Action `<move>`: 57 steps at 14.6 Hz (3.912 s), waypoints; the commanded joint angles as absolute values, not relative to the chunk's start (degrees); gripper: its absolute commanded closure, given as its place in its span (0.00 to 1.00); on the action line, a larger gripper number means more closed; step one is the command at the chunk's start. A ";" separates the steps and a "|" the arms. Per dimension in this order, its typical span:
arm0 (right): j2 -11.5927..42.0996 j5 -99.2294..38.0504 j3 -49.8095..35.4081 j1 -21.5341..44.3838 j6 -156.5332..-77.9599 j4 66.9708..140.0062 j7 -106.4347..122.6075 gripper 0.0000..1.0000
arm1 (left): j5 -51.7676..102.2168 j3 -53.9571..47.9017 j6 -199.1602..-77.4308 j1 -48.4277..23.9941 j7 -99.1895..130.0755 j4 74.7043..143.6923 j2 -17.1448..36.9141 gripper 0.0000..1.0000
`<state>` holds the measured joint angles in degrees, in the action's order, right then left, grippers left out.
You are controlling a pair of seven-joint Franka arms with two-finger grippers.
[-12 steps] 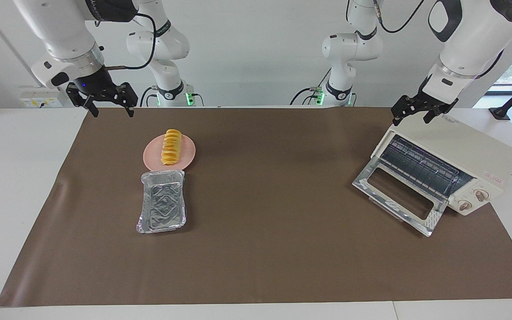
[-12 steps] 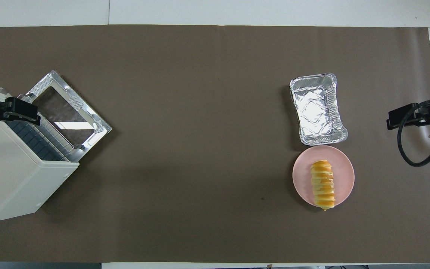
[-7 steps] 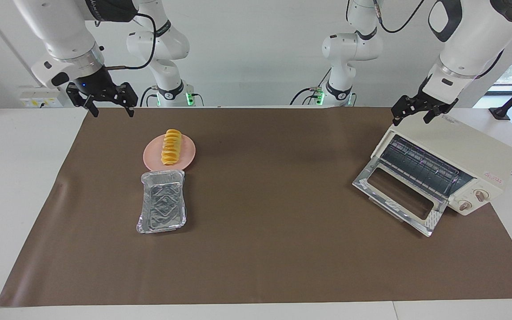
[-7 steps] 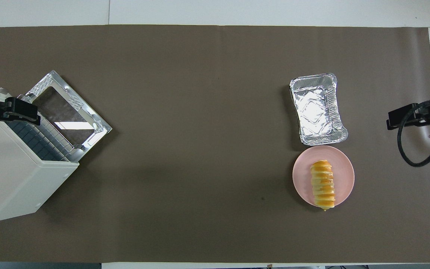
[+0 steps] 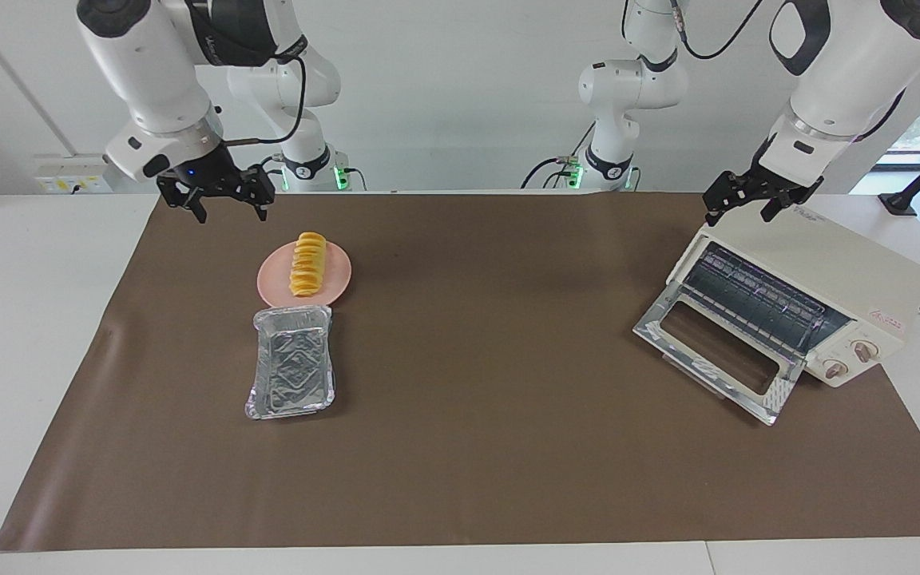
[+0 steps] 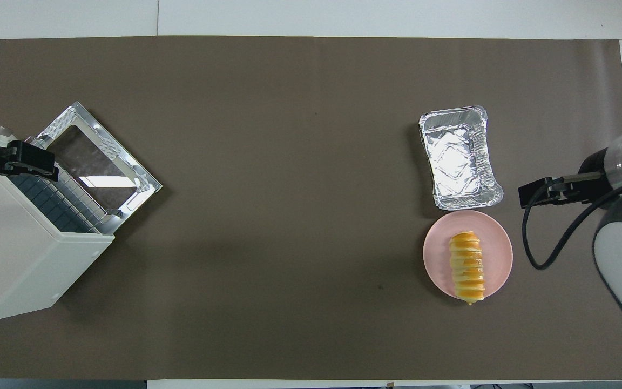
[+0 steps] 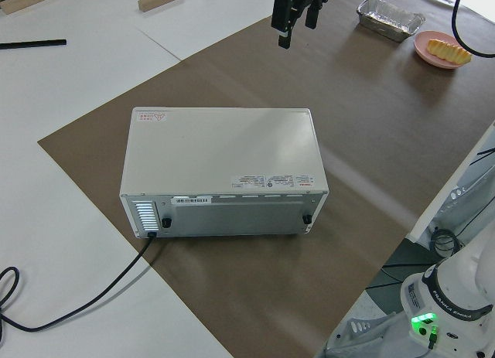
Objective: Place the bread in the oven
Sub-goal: 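Reach the right gripper down to the yellow bread on the pink plate, then close the right gripper on the yellow bread stack, then lift the bread with the right gripper and move it over the foil tray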
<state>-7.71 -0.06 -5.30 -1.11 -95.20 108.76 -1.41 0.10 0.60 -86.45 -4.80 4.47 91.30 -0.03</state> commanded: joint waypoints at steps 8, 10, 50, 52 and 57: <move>-12.39 -5.97 -5.45 4.48 -115.20 135.68 -9.76 0.00 | 0.79 0.44 -86.31 -4.13 4.04 92.55 -1.49 0.00; -12.31 -6.06 -5.45 4.40 -118.99 138.94 -9.75 0.00 | 0.79 0.44 -86.31 -4.13 4.04 92.55 -1.49 0.00; 13.96 -2.90 -5.10 -0.88 -114.08 101.69 -2.99 1.00 | 0.79 0.44 -86.31 -4.13 4.04 92.55 -1.49 0.00; 16.51 -3.34 -5.19 -0.44 -116.88 101.60 -3.25 1.00 | 0.79 0.44 -86.31 -4.13 4.04 92.55 -1.49 0.00; 19.60 -3.25 -5.19 0.00 -120.22 102.21 -3.78 1.00 | 0.79 0.44 -86.31 -4.13 4.04 92.55 -1.49 0.00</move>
<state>18.23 -3.38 -4.88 0.34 -118.74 103.13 -3.92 0.10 0.60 -86.45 -4.80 4.47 91.30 -0.03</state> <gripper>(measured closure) 0.912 0.000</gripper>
